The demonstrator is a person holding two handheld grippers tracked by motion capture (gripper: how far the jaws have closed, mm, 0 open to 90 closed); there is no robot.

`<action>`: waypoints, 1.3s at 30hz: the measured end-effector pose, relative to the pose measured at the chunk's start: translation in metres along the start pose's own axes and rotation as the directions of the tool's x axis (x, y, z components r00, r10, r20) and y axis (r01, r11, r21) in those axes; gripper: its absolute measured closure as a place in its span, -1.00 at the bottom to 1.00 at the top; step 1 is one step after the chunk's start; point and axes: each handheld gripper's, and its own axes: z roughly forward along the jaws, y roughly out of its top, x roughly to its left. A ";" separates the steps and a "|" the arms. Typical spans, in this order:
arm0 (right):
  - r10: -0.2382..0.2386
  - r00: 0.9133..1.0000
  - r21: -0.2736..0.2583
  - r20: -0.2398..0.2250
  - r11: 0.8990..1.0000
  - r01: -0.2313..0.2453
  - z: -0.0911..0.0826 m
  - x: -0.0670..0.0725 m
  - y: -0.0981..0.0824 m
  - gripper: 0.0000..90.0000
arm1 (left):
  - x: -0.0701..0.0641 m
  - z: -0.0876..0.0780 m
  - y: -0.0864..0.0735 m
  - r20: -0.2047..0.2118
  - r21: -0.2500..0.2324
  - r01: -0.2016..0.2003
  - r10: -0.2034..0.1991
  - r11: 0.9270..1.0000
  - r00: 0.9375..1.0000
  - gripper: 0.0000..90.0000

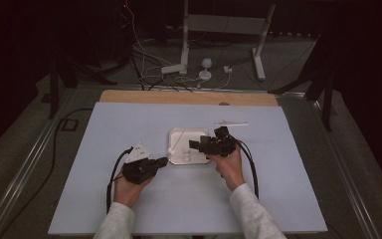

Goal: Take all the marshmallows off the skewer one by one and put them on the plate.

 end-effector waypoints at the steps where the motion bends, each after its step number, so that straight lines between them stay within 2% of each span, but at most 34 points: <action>1: -0.001 1.000 0.002 -0.011 1.000 0.001 0.000 0.001 -0.001 -0.27 | 0.000 0.000 0.000 0.002 -0.001 0.002 -0.002 1.000 1.000 1.00; 4: -0.005 0.999 0.001 -0.043 1.000 0.005 -0.001 0.007 -0.002 -0.30 | -0.001 0.001 0.000 0.002 -0.002 0.001 -0.001 1.000 1.000 1.00; 5: -0.011 0.997 0.002 -0.076 1.000 0.011 0.000 0.012 -0.004 -0.27 | -0.001 0.001 0.000 0.004 -0.002 0.002 -0.002 1.000 1.000 1.00; 6: -0.011 0.997 0.002 -0.076 1.000 0.011 0.000 0.012 -0.004 -0.27 | -0.001 0.001 0.001 0.005 -0.002 0.003 -0.003 1.000 1.000 1.00; 10: -0.044 0.990 0.012 -0.131 0.999 0.046 0.003 0.023 -0.007 -0.18 | -0.002 0.002 0.001 0.005 -0.001 0.003 -0.003 1.000 1.000 1.00; 14: -0.050 0.984 -0.001 -0.170 0.999 0.050 0.007 0.032 -0.009 -0.12 | -0.003 0.002 0.001 0.000 -0.010 0.006 -0.006 1.000 1.000 1.00; 21: -0.052 0.980 0.000 -0.194 0.999 0.052 0.016 0.042 -0.013 0.05 | -0.003 0.001 0.002 0.008 -0.020 0.007 -0.006 1.000 1.000 1.00; 27: -0.033 0.974 0.019 -0.224 0.999 0.038 0.023 0.045 -0.014 0.37 | -0.006 0.003 0.003 0.020 -0.028 -0.004 0.004 1.000 1.000 1.00; 32: -0.013 0.970 0.030 -0.242 0.999 0.021 0.027 0.046 -0.015 0.53 | -0.007 0.004 0.003 0.028 -0.033 -0.013 0.014 0.999 1.000 1.00; 34: -0.010 0.970 0.026 -0.244 1.000 0.017 0.026 0.046 -0.015 0.65 | -0.008 0.003 0.003 0.028 -0.035 -0.015 0.016 0.999 0.999 1.00; 39: -0.014 0.972 0.016 -0.234 1.000 0.018 0.023 0.047 -0.014 0.74 | -0.008 0.004 0.002 0.027 -0.027 -0.034 0.035 0.999 0.999 1.00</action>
